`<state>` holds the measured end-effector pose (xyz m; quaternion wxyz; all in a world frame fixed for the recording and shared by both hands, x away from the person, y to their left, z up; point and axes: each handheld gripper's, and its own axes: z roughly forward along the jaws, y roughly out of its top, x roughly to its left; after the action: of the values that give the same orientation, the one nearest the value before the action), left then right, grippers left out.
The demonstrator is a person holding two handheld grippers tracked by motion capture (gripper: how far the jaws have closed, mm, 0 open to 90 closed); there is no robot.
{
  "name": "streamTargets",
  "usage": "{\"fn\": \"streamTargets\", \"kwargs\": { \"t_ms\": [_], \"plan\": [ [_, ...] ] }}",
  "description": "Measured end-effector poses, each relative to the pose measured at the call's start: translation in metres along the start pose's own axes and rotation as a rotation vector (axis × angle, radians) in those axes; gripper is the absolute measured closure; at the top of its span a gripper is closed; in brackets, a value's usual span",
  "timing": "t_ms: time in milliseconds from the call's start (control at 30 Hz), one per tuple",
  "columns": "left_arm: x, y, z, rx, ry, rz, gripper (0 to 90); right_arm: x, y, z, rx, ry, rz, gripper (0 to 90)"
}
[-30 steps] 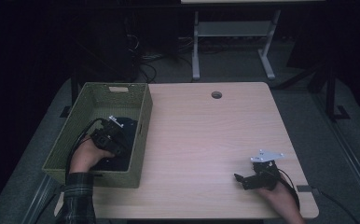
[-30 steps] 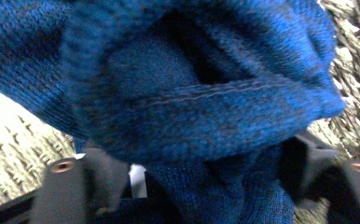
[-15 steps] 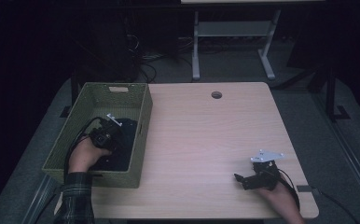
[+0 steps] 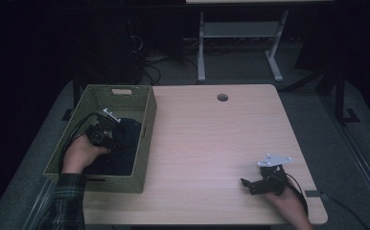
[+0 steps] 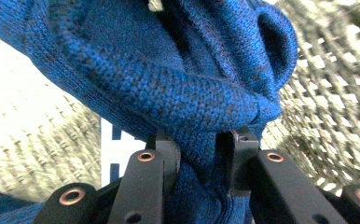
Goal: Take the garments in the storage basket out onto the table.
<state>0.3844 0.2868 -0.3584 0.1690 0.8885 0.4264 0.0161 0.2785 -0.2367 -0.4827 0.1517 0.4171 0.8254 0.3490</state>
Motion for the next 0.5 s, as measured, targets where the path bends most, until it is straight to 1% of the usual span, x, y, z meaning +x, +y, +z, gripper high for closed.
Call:
{"fn": "streamTargets", "kwargs": {
  "t_ms": [200, 333, 500],
  "plan": [
    [0.000, 0.005, -0.018, -0.009, 0.016, 0.008, 71.5, 0.000, 0.000, 0.000, 0.000, 0.000, 0.000, 2.0],
    [0.001, 0.009, -0.030, -0.019, 0.028, 0.004, 71.6, 0.000, 0.000, 0.000, -0.001, 0.000, 0.000, 2.0],
    [-0.001, 0.013, -0.045, -0.021, 0.044, 0.016, 71.8, 0.000, 0.000, 0.000, 0.000, 0.000, 0.000, 1.9]
  ]
}}
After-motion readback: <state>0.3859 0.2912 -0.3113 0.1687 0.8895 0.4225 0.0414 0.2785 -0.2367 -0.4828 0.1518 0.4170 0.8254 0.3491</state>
